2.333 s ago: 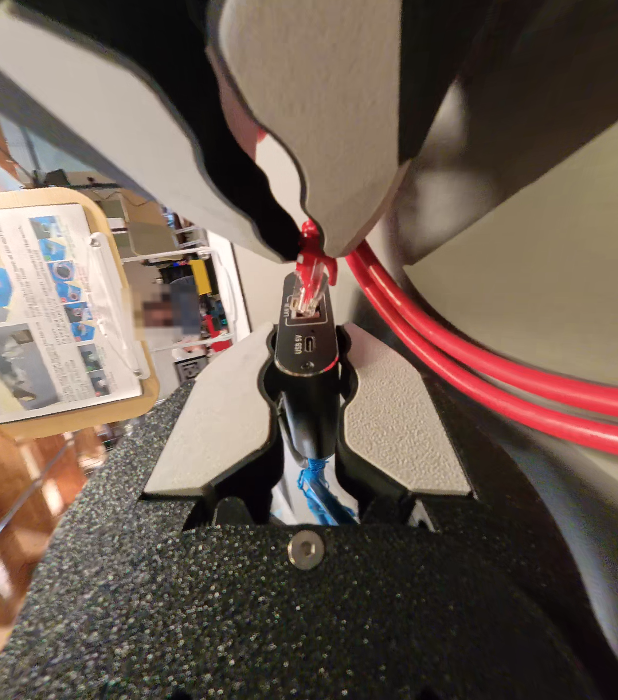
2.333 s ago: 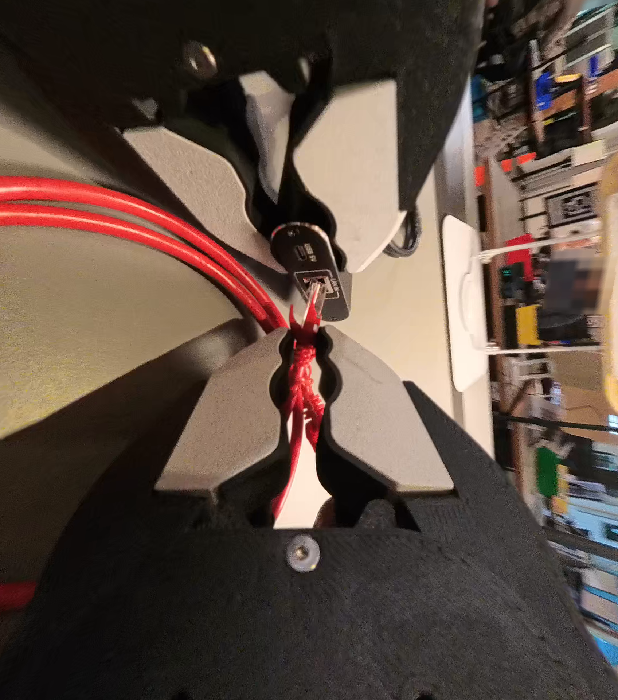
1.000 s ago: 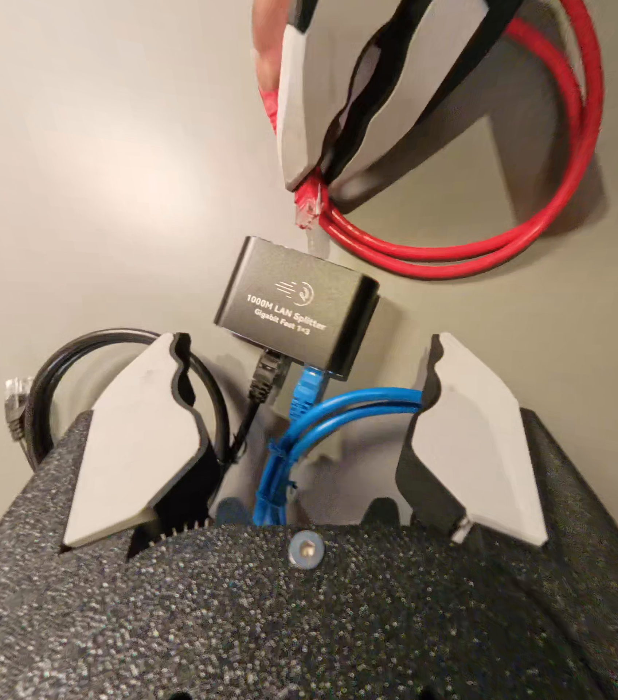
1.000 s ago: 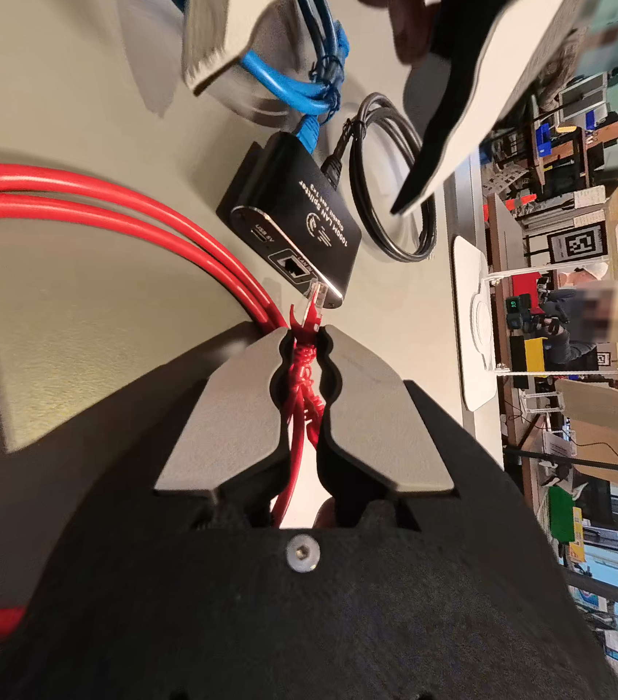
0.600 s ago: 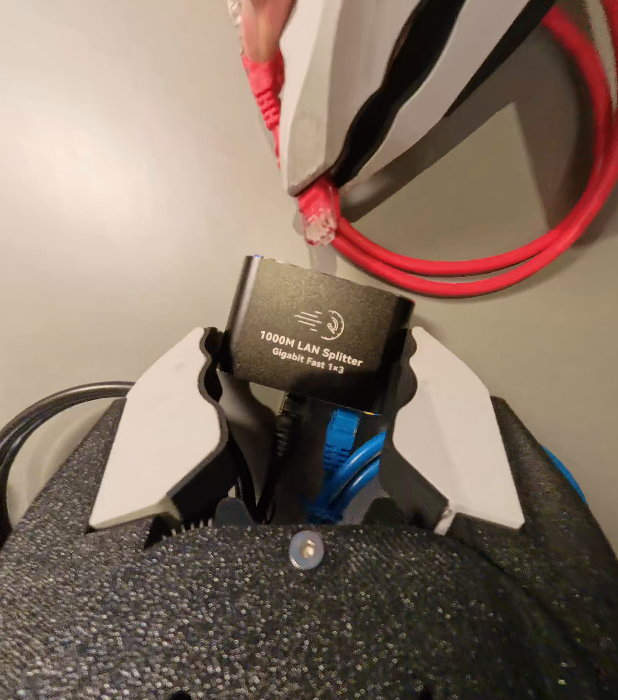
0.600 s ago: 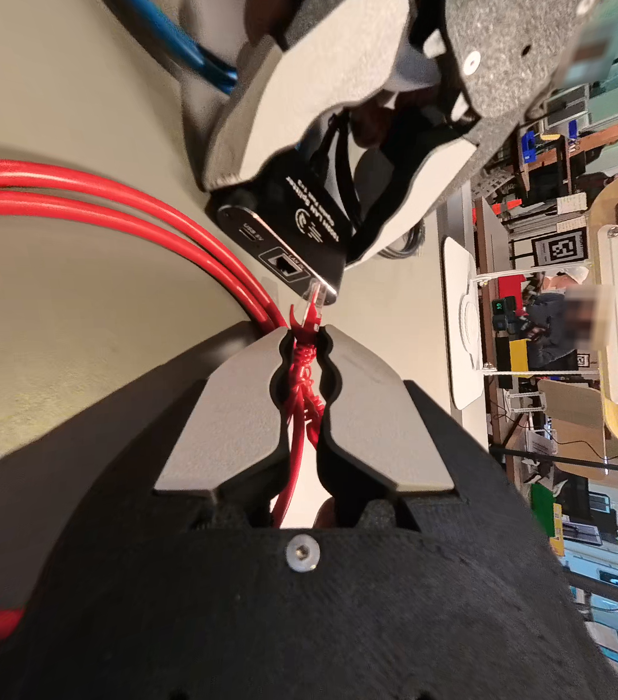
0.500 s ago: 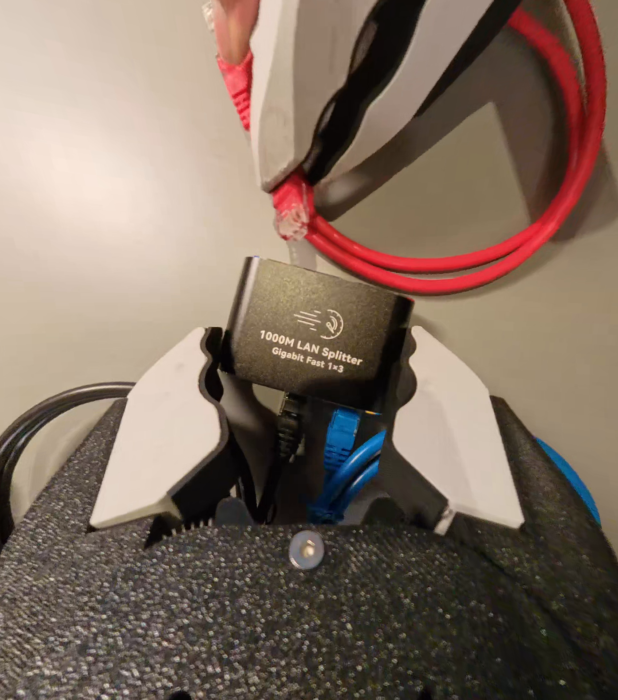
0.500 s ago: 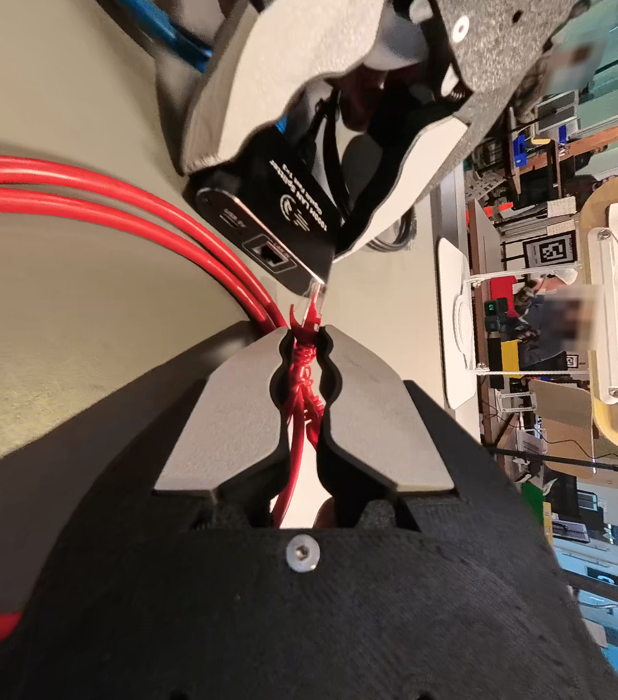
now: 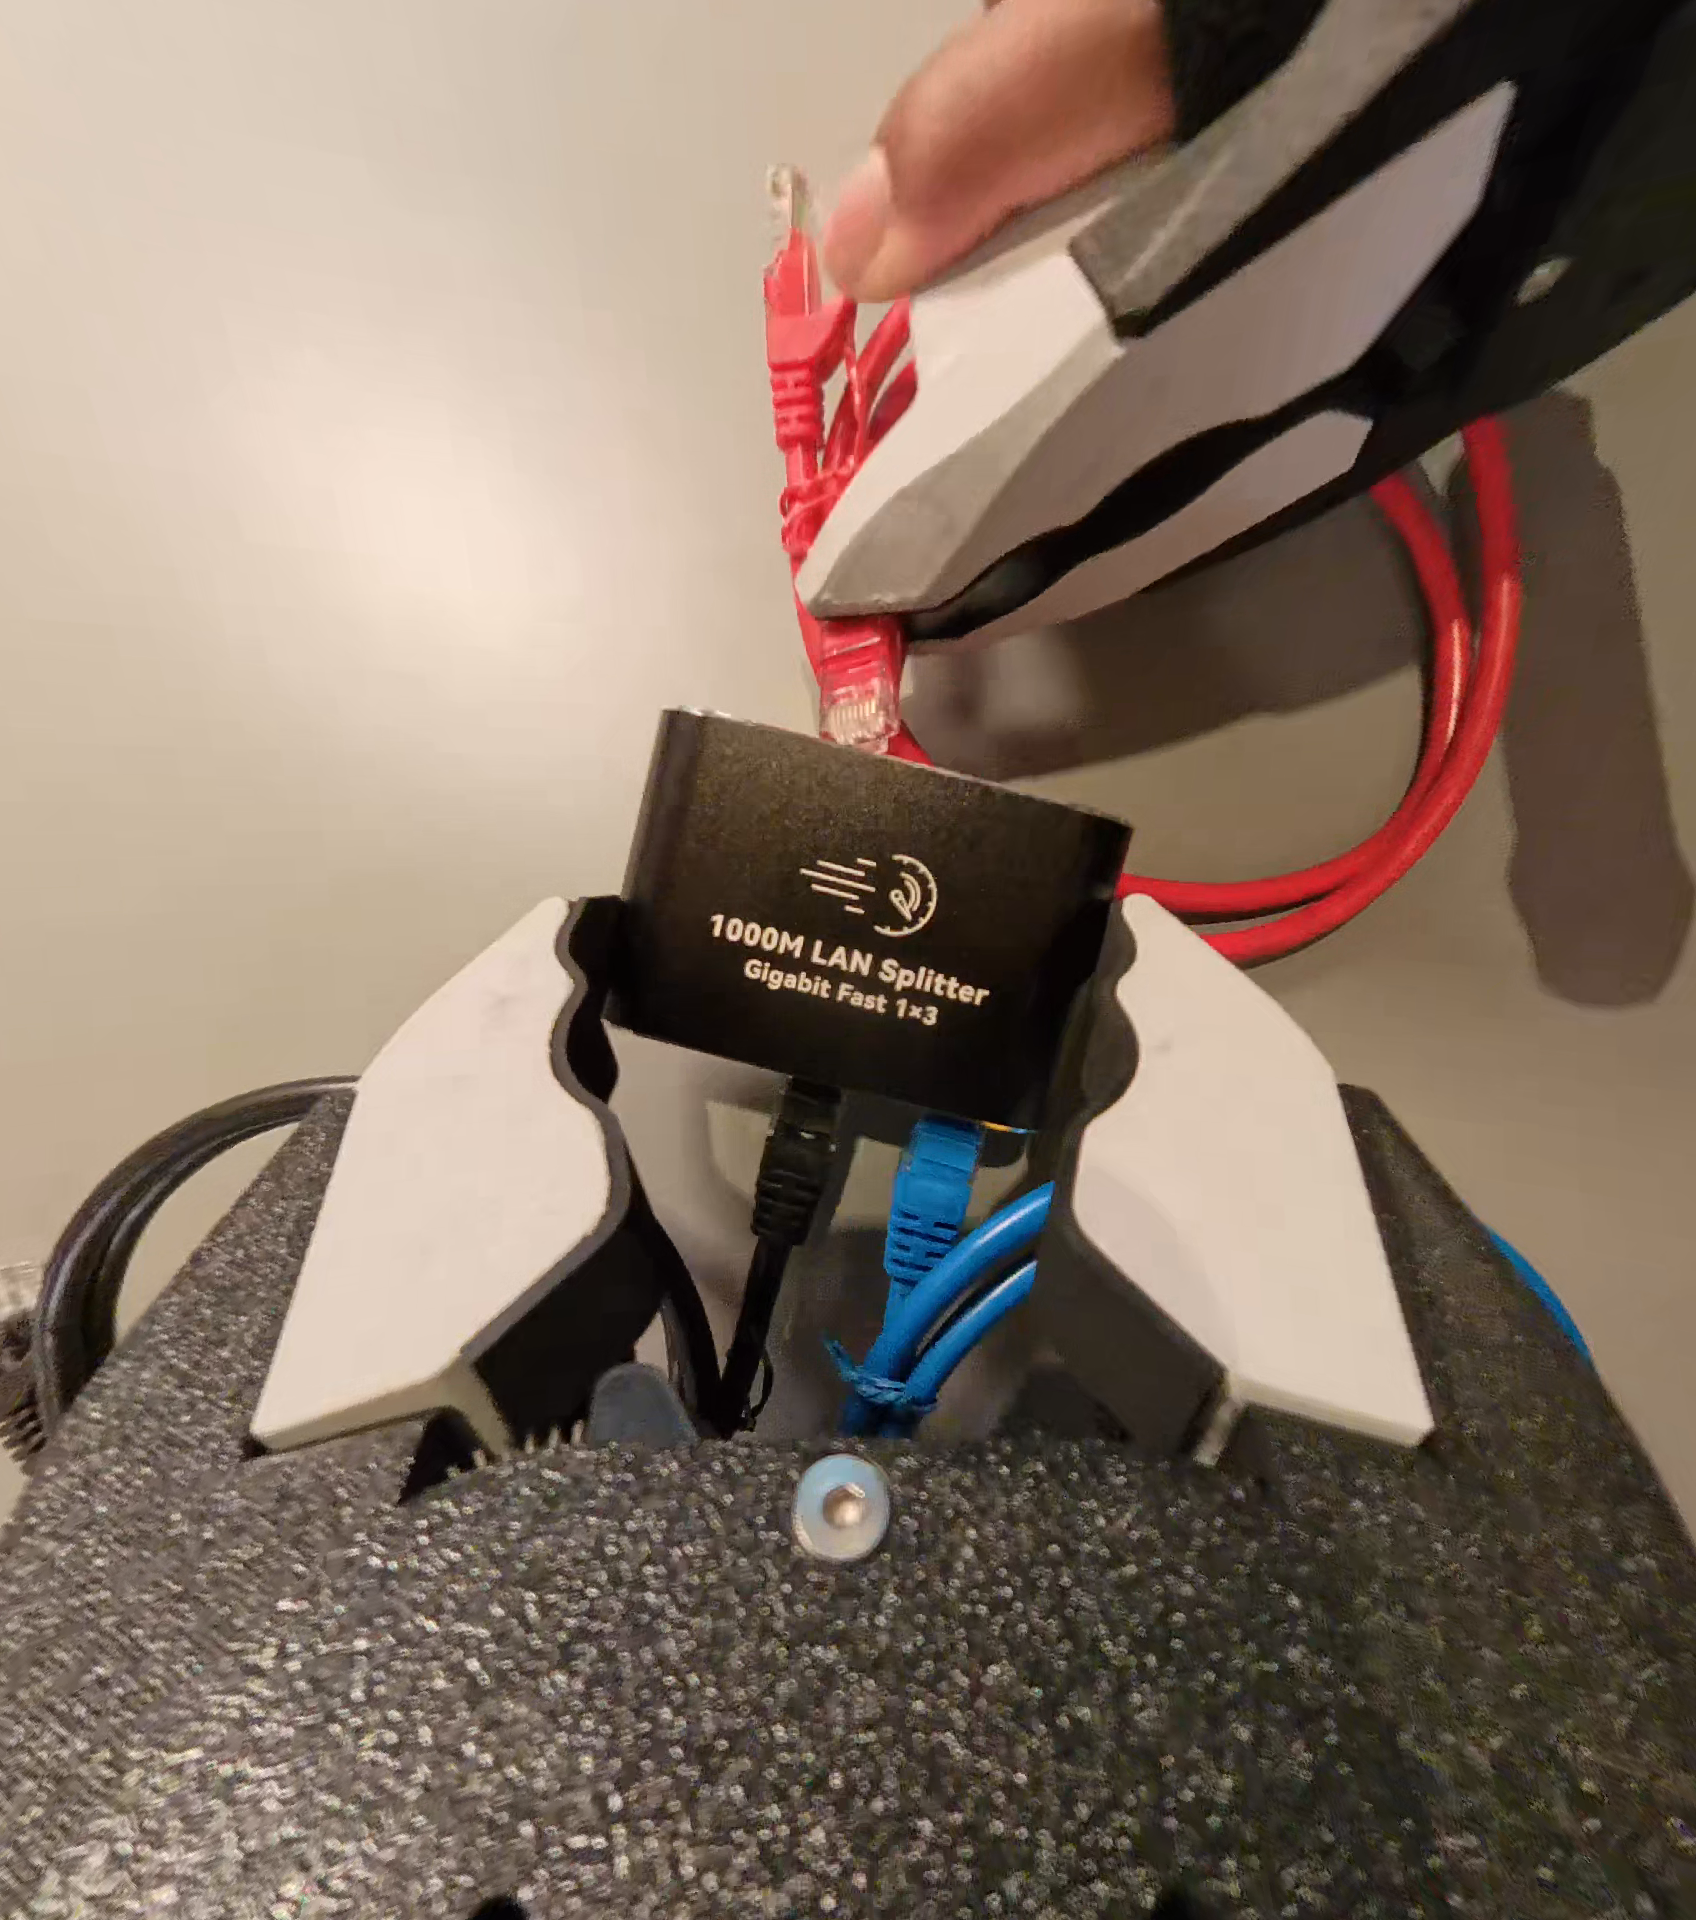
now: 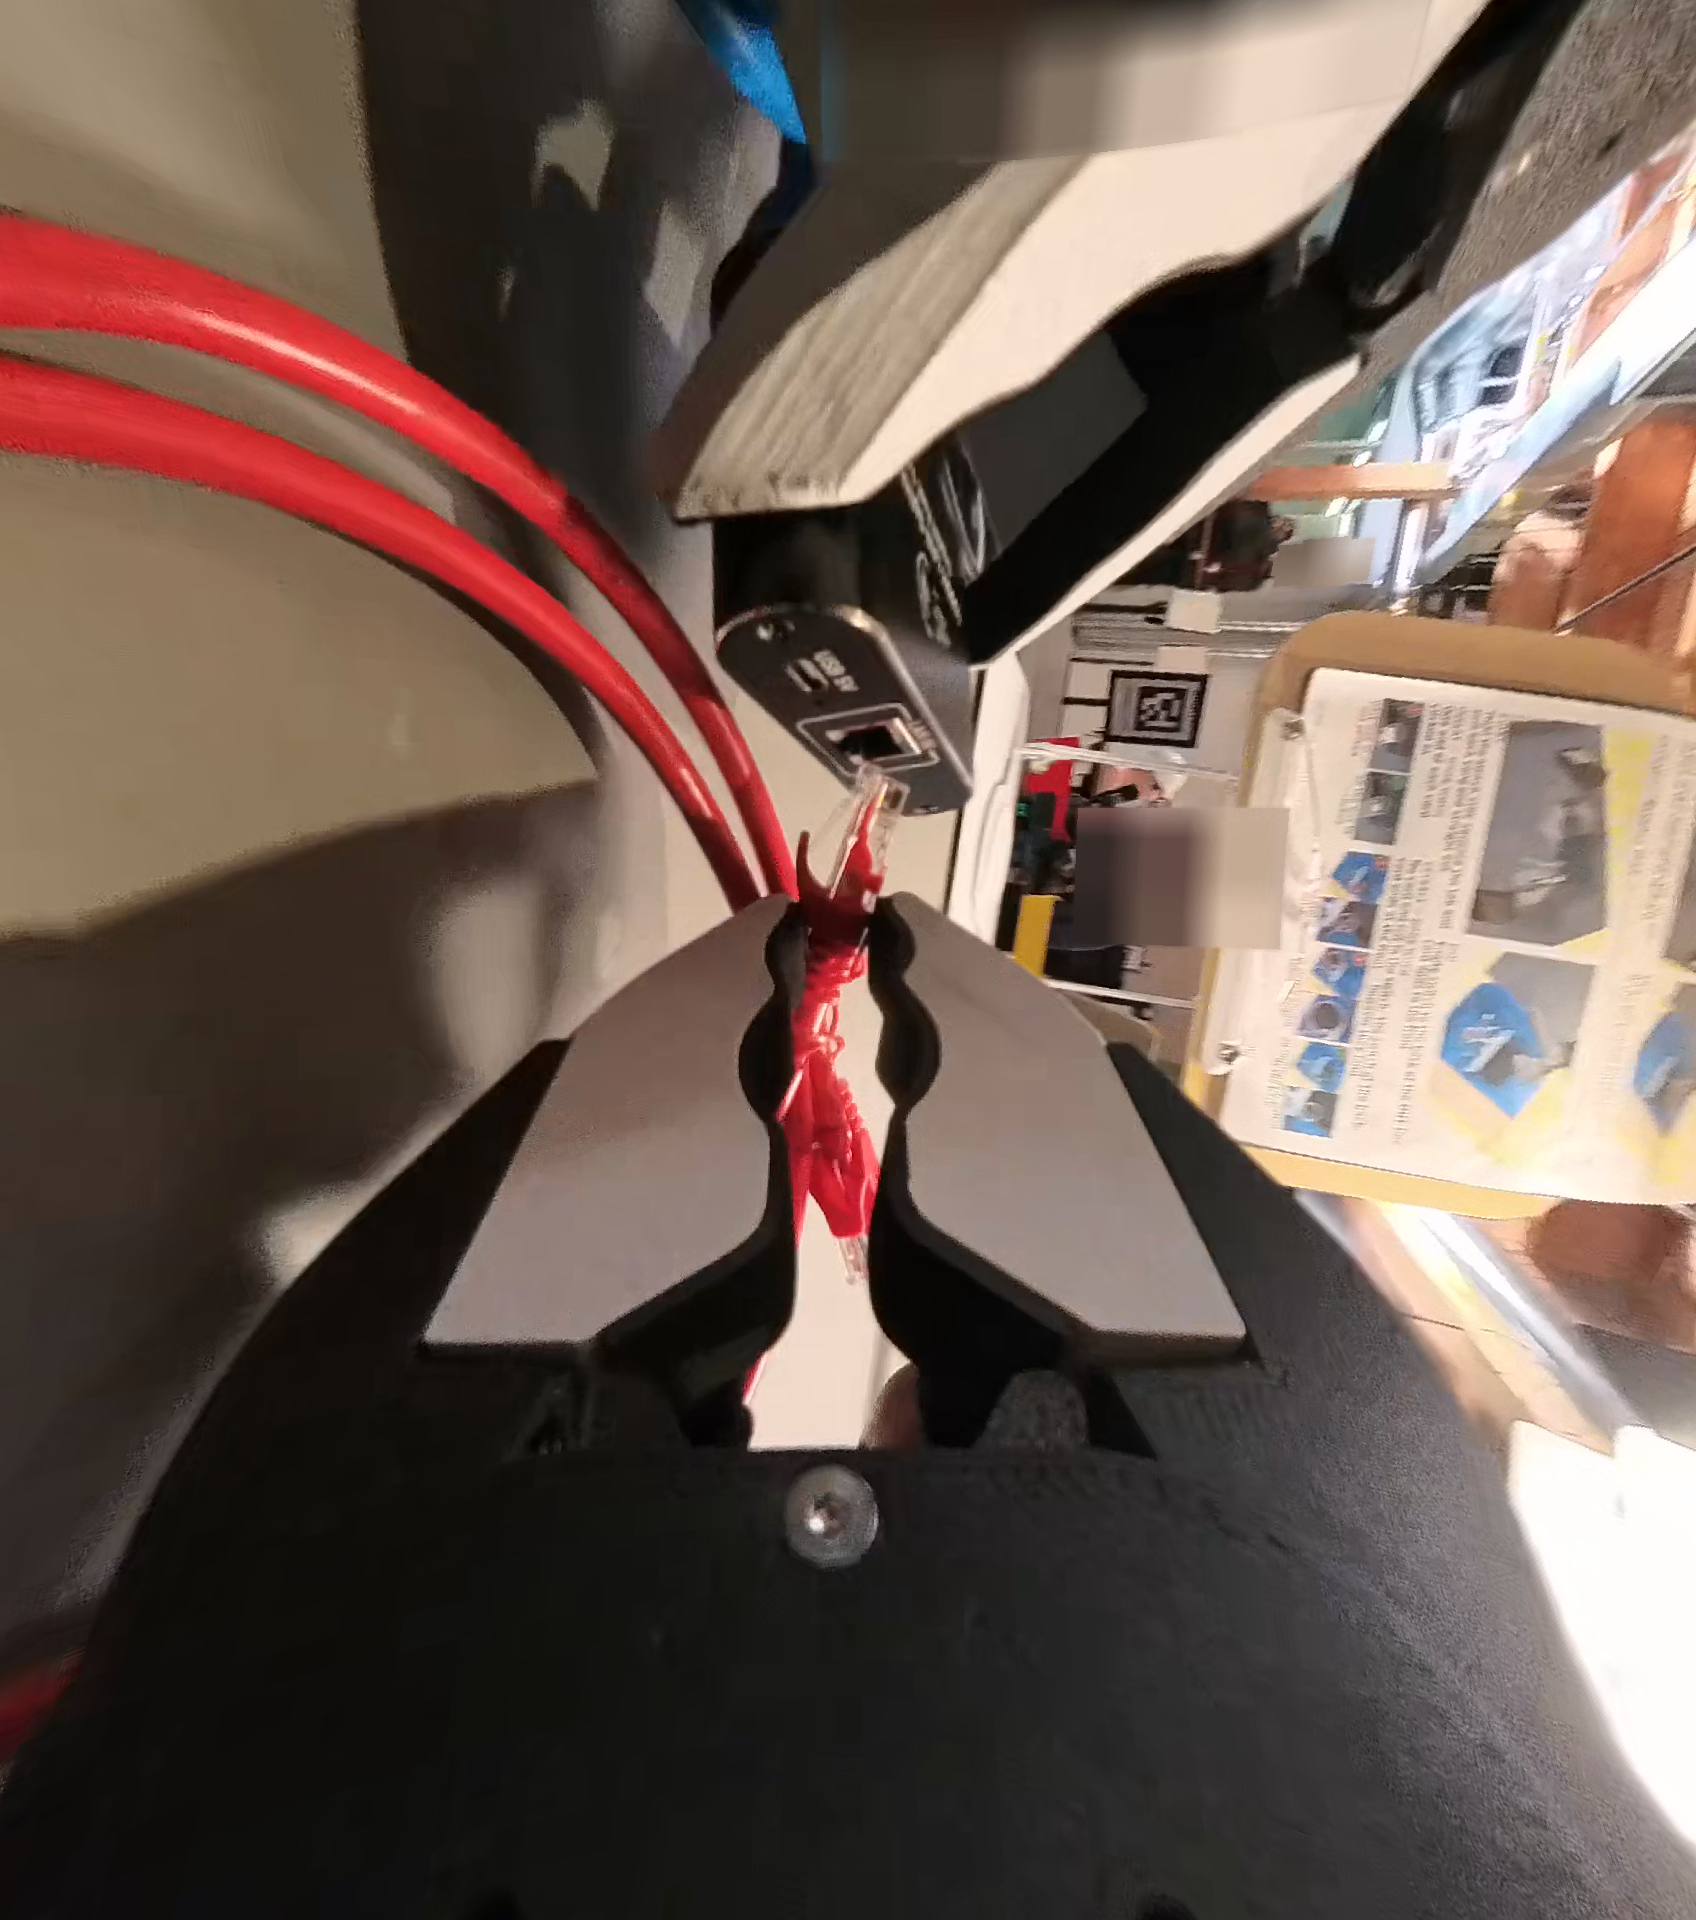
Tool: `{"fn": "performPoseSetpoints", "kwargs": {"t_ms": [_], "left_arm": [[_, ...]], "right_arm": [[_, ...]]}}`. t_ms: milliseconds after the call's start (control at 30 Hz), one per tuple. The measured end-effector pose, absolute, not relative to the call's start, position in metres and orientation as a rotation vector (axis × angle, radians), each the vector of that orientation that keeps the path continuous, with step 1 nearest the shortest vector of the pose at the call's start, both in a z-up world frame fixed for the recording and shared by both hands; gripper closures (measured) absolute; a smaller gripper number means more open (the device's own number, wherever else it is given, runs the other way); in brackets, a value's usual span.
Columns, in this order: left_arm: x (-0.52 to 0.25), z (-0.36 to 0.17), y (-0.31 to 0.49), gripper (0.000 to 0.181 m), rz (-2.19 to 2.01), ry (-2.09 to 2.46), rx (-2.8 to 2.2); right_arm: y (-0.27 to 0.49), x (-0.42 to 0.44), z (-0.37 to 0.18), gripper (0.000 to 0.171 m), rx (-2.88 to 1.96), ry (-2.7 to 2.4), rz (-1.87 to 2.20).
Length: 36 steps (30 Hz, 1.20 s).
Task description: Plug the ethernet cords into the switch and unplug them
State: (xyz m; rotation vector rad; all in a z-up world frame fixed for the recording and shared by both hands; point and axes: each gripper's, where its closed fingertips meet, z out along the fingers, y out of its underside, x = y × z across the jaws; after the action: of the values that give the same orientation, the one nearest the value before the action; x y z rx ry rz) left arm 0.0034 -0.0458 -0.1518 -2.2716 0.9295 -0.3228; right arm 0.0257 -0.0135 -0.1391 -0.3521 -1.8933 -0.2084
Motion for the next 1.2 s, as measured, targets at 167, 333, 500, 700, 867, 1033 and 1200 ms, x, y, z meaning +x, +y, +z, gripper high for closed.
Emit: {"fn": "performPoseSetpoints", "kwargs": {"t_ms": [167,333,500,700,867,1033,1200], "left_arm": [[0.001,-0.159,-0.046,0.091,-0.317,0.813,-2.392],[-0.001,-0.16,-0.048,0.091,-0.336,0.735,-2.444],[0.002,-0.155,-0.048,0.092,-0.382,0.686,-2.443],[0.002,-0.159,-0.05,0.092,-0.352,0.655,-2.491],[0.002,-0.159,-0.052,0.092,-0.324,0.649,-2.518],[0.002,-0.162,-0.054,0.093,-0.257,0.678,-2.551],[0.004,-0.164,-0.053,0.094,-0.259,0.681,-2.557]], "right_arm": [[-0.017,0.024,-0.136,0.16,-0.244,-1.853,-0.341],[-0.018,0.021,-0.139,0.16,-0.203,-1.843,-0.406],[-0.017,0.02,-0.141,0.16,-0.192,-1.858,-0.466],[-0.019,0.02,-0.144,0.16,-0.16,-1.858,-0.533],[-0.02,0.019,-0.143,0.16,-0.122,-1.86,-0.577],[-0.023,0.02,-0.147,0.159,-0.052,-1.889,-0.628],[-0.022,0.021,-0.151,0.159,-0.051,-1.918,-0.637]]}}
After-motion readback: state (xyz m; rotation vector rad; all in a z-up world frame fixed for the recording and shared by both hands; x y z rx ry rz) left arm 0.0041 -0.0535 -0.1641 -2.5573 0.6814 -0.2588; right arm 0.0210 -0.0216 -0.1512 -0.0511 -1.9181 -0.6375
